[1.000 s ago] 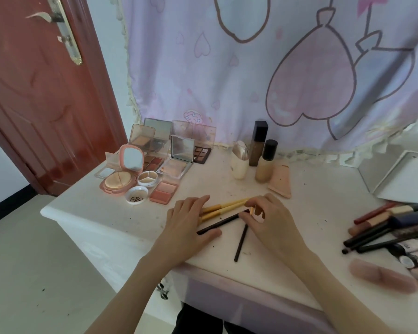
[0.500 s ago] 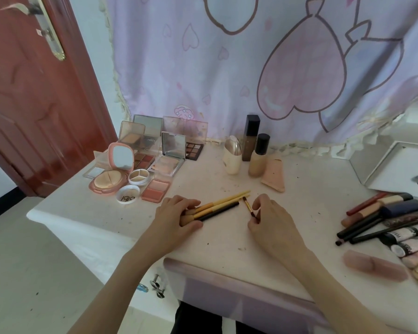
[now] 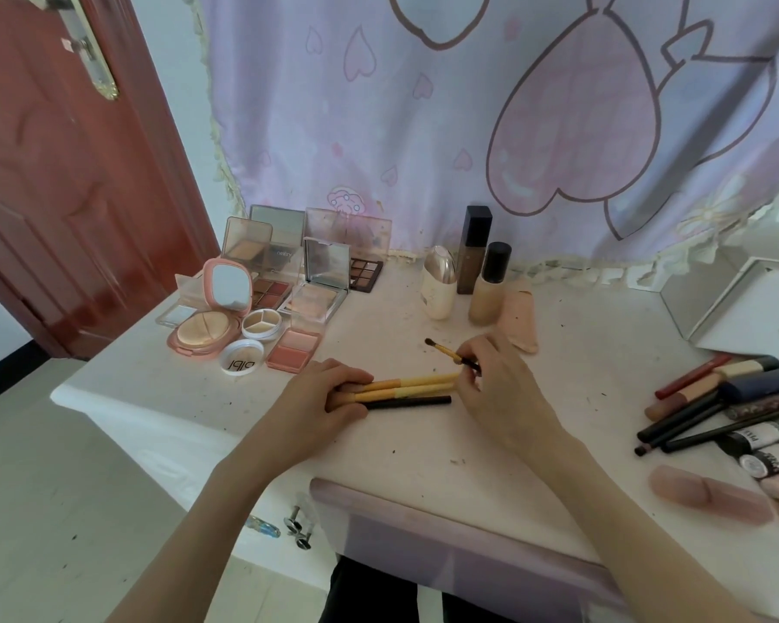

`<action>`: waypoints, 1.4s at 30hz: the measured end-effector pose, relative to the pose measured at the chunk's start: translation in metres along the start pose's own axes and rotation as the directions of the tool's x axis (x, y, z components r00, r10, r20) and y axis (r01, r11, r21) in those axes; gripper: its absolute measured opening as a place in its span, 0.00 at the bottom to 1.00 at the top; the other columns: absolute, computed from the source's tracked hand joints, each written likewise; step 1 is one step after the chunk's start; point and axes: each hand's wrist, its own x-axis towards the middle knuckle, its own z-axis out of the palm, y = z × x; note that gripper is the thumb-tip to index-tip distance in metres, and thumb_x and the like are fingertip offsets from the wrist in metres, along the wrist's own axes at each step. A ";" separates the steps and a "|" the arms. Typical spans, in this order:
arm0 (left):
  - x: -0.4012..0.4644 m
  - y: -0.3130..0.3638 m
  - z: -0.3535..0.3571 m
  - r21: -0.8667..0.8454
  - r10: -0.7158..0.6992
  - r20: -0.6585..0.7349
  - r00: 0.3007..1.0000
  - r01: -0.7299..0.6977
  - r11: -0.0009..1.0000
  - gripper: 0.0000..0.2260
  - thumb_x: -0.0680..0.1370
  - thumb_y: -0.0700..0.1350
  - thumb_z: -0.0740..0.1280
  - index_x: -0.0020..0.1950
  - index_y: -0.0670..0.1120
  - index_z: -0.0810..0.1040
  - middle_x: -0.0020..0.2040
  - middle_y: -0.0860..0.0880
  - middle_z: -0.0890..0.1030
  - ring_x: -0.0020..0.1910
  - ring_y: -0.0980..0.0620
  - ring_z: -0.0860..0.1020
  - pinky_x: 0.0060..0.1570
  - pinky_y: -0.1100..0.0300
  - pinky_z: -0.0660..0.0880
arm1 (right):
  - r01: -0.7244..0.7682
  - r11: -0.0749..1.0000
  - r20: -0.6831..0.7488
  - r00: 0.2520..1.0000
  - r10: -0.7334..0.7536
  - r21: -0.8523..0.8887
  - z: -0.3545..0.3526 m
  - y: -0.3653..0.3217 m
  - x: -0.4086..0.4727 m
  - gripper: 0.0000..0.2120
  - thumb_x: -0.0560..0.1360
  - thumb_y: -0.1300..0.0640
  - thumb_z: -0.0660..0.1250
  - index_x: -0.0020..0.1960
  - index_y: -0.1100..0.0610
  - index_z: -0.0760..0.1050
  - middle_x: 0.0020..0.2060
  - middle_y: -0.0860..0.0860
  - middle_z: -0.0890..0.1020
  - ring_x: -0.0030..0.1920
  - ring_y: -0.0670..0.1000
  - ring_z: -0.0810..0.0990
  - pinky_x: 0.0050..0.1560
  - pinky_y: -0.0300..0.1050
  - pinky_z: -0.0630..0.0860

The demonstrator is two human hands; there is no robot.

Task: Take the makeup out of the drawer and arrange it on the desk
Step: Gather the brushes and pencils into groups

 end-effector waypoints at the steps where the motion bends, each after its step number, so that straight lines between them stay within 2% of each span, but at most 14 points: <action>1: 0.001 0.000 -0.001 -0.002 0.002 0.000 1.000 -0.002 1.000 0.14 0.73 0.40 0.70 0.59 0.47 0.78 0.48 0.54 0.76 0.48 0.56 0.72 0.46 0.76 0.63 | 0.069 0.998 0.059 0.996 -0.068 -0.012 0.002 0.000 0.003 0.06 0.76 0.60 0.62 0.52 0.57 0.73 0.50 0.50 0.71 0.46 0.47 0.67 0.40 0.32 0.63; 4: 0.005 -0.001 -0.004 -0.003 -0.004 -0.014 1.000 0.004 1.000 0.13 0.74 0.39 0.69 0.58 0.46 0.79 0.51 0.49 0.80 0.50 0.53 0.75 0.47 0.70 0.66 | 0.216 0.970 0.246 0.952 -0.184 -0.111 0.009 0.005 0.011 0.16 0.75 0.47 0.64 0.61 0.52 0.73 0.54 0.46 0.73 0.49 0.45 0.61 0.48 0.36 0.59; 6: 0.010 -0.004 -0.006 0.008 -0.001 -0.014 1.000 0.002 1.000 0.12 0.74 0.39 0.68 0.57 0.46 0.79 0.50 0.49 0.80 0.49 0.53 0.75 0.46 0.70 0.66 | 0.249 0.958 0.303 0.933 -0.197 -0.143 0.012 0.005 0.016 0.18 0.74 0.43 0.64 0.61 0.50 0.74 0.51 0.44 0.72 0.49 0.45 0.61 0.49 0.38 0.59; 13: 0.029 -0.005 -0.002 -0.023 0.040 -0.066 0.997 -0.042 0.999 0.13 0.74 0.37 0.68 0.57 0.47 0.79 0.45 0.52 0.77 0.46 0.56 0.73 0.43 0.77 0.65 | 0.207 0.967 0.391 0.911 -0.136 -0.146 0.013 0.004 0.028 0.13 0.78 0.49 0.61 0.58 0.53 0.74 0.44 0.45 0.69 0.44 0.45 0.63 0.42 0.38 0.58; 18: 0.024 -0.008 0.003 -0.140 -0.043 -0.242 0.969 0.009 0.990 0.29 0.72 0.35 0.70 0.70 0.48 0.64 0.59 0.51 0.70 0.52 0.58 0.71 0.46 0.74 0.69 | 0.074 0.992 0.315 0.948 -0.038 -0.105 0.009 0.002 0.026 0.10 0.78 0.51 0.61 0.54 0.55 0.76 0.41 0.46 0.70 0.41 0.45 0.66 0.38 0.39 0.58; 21: 0.013 -0.009 0.004 -0.335 -0.210 -0.358 0.910 0.085 0.938 0.25 0.73 0.36 0.69 0.68 0.47 0.66 0.55 0.51 0.74 0.48 0.57 0.75 0.45 0.69 0.73 | -0.087 0.996 0.276 0.958 0.082 0.004 0.009 -0.007 0.028 0.07 0.77 0.51 0.63 0.48 0.55 0.75 0.35 0.46 0.70 0.35 0.44 0.67 0.33 0.37 0.60; 24: 0.009 -0.004 0.006 -0.490 -0.337 -0.257 0.906 0.179 0.853 0.18 0.75 0.39 0.68 0.63 0.48 0.69 0.49 0.51 0.81 0.43 0.54 0.80 0.46 0.62 0.78 | -0.222 0.972 0.314 0.931 0.188 0.075 0.015 -0.025 0.031 0.08 0.77 0.50 0.64 0.43 0.54 0.73 0.31 0.46 0.70 0.31 0.44 0.67 0.30 0.36 0.59; 26: 0.012 0.000 0.007 -0.545 -0.376 -0.207 0.903 0.212 0.811 0.17 0.76 0.40 0.67 0.63 0.48 0.69 0.46 0.50 0.82 0.41 0.54 0.80 0.38 0.66 0.77 | -0.258 0.964 0.360 0.907 0.218 0.068 0.020 -0.037 0.034 0.09 0.77 0.50 0.64 0.41 0.54 0.72 0.30 0.47 0.70 0.29 0.44 0.67 0.27 0.36 0.58; 28: 0.017 0.004 0.007 -0.526 -0.384 -0.199 0.902 0.232 0.818 0.17 0.75 0.41 0.67 0.62 0.47 0.69 0.47 0.50 0.81 0.40 0.55 0.80 0.36 0.65 0.77 | -0.270 0.961 0.394 0.890 0.230 0.050 0.024 -0.046 0.037 0.11 0.77 0.49 0.64 0.39 0.54 0.71 0.29 0.48 0.70 0.29 0.45 0.68 0.26 0.36 0.58; 30: 0.021 0.005 0.008 -0.466 -0.389 -0.215 0.896 0.256 0.847 0.16 0.75 0.42 0.68 0.61 0.47 0.70 0.49 0.51 0.80 0.40 0.58 0.78 0.42 0.59 0.78 | -0.298 0.952 0.416 0.876 0.245 0.065 0.029 -0.052 0.038 0.12 0.76 0.48 0.63 0.38 0.55 0.74 0.29 0.48 0.72 0.29 0.46 0.69 0.26 0.37 0.60; 32: 0.024 0.005 0.009 -0.359 -0.365 -0.256 0.895 0.262 0.896 0.17 0.75 0.43 0.68 0.62 0.47 0.70 0.48 0.55 0.78 0.40 0.62 0.76 0.42 0.62 0.74 | -0.340 0.936 0.408 0.870 0.276 0.093 0.032 -0.056 0.039 0.13 0.76 0.48 0.62 0.40 0.56 0.77 0.28 0.48 0.73 0.28 0.46 0.69 0.26 0.38 0.62; 34: 0.026 0.006 0.010 -0.259 -0.329 -0.299 0.896 0.256 0.931 0.17 0.76 0.43 0.67 0.64 0.45 0.70 0.52 0.53 0.77 0.42 0.58 0.75 0.41 0.66 0.70 | -0.370 0.922 0.373 0.876 0.306 0.112 0.034 -0.056 0.041 0.14 0.77 0.49 0.62 0.44 0.57 0.80 0.29 0.48 0.73 0.28 0.46 0.69 0.27 0.37 0.63; 37: 0.023 0.007 0.016 -0.133 -0.259 -0.330 0.908 0.226 0.965 0.18 0.75 0.44 0.67 0.65 0.45 0.71 0.58 0.48 0.74 0.53 0.49 0.73 0.53 0.61 0.68 | -0.400 0.908 0.351 0.874 0.336 0.126 0.034 -0.053 0.042 0.12 0.77 0.49 0.61 0.44 0.55 0.79 0.29 0.48 0.74 0.28 0.45 0.70 0.27 0.37 0.65; 42: 0.015 0.009 0.026 0.016 -0.195 -0.288 0.937 0.208 0.978 0.16 0.75 0.44 0.66 0.62 0.45 0.73 0.51 0.47 0.72 0.56 0.48 0.70 0.55 0.60 0.65 | -0.409 0.905 0.257 0.893 0.370 0.117 0.033 -0.047 0.044 0.14 0.77 0.50 0.61 0.45 0.57 0.80 0.28 0.47 0.74 0.27 0.45 0.70 0.24 0.35 0.64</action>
